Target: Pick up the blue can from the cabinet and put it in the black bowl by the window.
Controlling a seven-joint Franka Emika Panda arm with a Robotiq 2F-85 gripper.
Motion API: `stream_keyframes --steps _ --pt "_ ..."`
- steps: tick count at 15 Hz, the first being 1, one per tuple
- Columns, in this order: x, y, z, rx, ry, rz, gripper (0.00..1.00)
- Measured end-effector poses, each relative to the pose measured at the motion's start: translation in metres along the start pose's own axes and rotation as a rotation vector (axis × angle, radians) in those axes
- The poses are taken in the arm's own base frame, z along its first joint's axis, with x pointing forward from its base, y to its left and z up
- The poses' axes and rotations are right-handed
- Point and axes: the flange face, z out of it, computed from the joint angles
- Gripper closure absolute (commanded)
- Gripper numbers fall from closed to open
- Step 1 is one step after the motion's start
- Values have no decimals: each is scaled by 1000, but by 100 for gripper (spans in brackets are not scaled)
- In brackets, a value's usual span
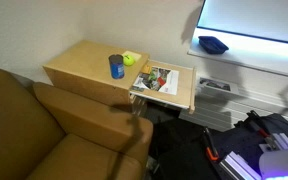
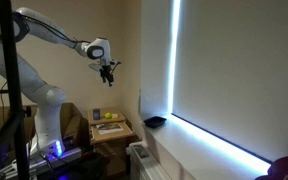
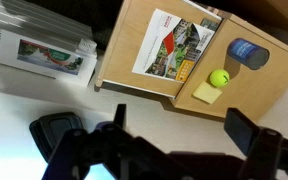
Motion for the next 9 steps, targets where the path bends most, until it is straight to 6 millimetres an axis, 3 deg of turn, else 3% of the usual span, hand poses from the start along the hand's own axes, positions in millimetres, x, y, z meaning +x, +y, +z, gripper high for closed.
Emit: stream_keyframes --steps 3,5,7,9 --pt "0 -1 3 -3 -8 1 0" --pt "-2 -17 26 -28 -67 -32 0" --pt "-14 -57 63 -65 -147 -126 0" --pt "-35 -109 94 -93 -204 -255 0"
